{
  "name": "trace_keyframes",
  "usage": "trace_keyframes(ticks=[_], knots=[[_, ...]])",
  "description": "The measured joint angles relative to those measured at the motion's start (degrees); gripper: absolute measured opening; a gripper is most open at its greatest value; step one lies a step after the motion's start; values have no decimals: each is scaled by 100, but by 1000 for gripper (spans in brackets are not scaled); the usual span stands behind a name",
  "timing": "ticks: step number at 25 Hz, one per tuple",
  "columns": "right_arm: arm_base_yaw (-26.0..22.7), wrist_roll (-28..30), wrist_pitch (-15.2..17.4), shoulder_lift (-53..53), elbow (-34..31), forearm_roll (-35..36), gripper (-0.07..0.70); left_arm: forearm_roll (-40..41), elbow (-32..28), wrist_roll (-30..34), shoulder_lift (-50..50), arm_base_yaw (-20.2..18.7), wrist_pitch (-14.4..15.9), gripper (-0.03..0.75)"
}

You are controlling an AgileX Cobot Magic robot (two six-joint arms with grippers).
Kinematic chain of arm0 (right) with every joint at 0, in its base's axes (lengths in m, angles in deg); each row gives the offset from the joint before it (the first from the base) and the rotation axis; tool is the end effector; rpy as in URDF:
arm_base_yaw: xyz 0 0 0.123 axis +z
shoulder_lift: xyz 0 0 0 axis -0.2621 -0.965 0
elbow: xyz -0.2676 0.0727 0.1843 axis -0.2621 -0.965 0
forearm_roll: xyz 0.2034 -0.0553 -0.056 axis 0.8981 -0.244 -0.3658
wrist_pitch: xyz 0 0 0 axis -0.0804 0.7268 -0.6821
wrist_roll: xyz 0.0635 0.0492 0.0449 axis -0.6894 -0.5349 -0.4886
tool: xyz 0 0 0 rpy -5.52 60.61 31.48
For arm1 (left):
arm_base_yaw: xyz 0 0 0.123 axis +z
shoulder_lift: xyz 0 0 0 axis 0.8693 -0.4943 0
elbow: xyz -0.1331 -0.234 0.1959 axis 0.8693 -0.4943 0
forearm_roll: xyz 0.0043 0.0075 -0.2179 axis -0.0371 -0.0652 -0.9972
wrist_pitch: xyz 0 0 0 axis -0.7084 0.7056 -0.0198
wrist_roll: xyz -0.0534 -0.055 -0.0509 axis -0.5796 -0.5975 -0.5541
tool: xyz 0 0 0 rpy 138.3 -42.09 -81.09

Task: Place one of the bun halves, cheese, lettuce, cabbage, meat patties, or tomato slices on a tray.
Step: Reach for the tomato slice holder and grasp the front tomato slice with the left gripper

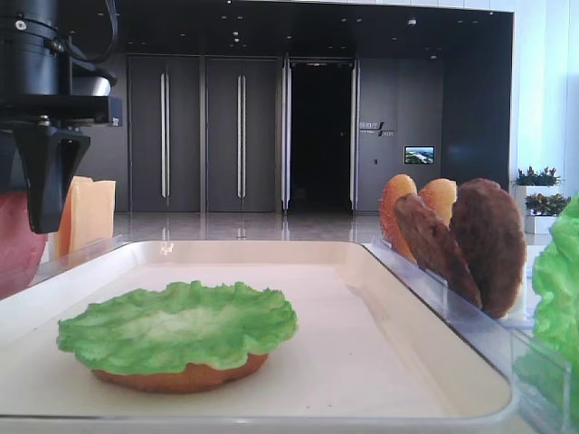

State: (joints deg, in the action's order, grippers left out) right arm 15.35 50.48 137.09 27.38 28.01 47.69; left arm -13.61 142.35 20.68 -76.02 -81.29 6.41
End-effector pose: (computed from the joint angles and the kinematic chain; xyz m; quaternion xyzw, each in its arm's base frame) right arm -0.0865 0.0006 0.2530 -0.0179 0.8711 -0.0037 0.4908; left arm 0.3124 -0.1168 0.2602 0.0410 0.9986 0.0025 0.0324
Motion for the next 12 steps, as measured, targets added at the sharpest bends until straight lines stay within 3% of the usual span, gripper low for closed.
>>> trace_keyframes(ticks=[5,12], knots=[[0,0,0,0,0,0,379,13,0,0,-6,0,0,305],[0,0,0,0,0,0,379,136,6,0,-6,0,39,62]])
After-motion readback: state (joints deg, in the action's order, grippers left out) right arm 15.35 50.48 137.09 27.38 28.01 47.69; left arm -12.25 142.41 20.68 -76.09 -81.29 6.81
